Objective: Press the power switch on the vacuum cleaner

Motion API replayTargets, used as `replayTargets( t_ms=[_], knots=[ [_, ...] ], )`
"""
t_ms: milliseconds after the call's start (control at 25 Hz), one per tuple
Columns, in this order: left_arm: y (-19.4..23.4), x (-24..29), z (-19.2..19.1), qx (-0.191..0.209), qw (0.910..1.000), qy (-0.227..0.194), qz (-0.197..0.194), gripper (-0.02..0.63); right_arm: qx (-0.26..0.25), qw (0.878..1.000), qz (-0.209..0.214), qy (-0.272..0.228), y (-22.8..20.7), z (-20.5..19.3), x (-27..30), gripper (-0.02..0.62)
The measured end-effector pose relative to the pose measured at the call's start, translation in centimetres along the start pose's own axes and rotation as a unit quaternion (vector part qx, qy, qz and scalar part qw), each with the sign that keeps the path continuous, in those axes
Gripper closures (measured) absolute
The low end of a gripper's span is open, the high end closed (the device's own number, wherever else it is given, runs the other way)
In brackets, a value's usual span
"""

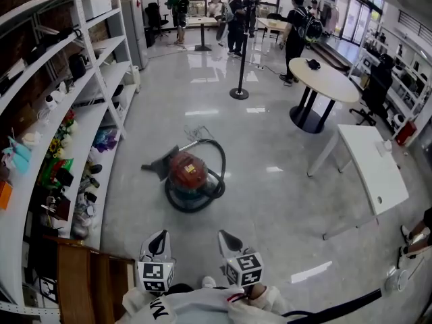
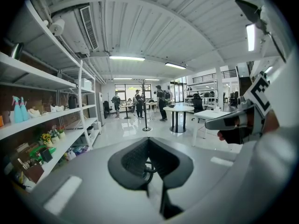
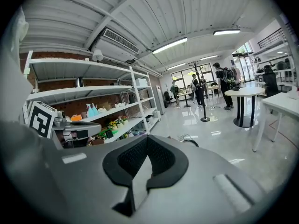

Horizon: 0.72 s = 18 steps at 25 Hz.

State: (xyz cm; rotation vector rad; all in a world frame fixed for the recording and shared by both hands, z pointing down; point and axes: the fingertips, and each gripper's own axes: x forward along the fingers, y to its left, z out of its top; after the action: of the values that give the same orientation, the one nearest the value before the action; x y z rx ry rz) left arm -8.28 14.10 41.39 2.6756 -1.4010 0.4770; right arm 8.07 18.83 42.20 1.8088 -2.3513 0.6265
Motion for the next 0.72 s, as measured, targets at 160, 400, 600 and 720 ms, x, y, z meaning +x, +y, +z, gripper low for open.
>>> replayTargets(
  t_ms=[160,400,600,720],
  knots=[
    [0.5,0.5,0.4,0.004,1.0000,0.000,0.005,0.606,0.003,1.000,0.003,-0.001,-0.3,0.2,0.6,0.595],
    [0.5,1.2,0.6,0.008,1.0000,0.002,0.002,0.606,0.015,1.000,0.003,-0.005,-1.0,0.3,1.0,0.595],
    [0.4,2.9,0.5,0.008,0.9999,0.010,-0.010,0.606,0.020,1.000,-0.009,0.000,-2.1,0.4,1.6,0.595],
    [0.3,4.2,0.6,0.007,0.9998,0.007,-0.019,0.606,0.022,1.000,-0.019,0.003,-2.9,0.4,2.1,0.595]
  ],
)
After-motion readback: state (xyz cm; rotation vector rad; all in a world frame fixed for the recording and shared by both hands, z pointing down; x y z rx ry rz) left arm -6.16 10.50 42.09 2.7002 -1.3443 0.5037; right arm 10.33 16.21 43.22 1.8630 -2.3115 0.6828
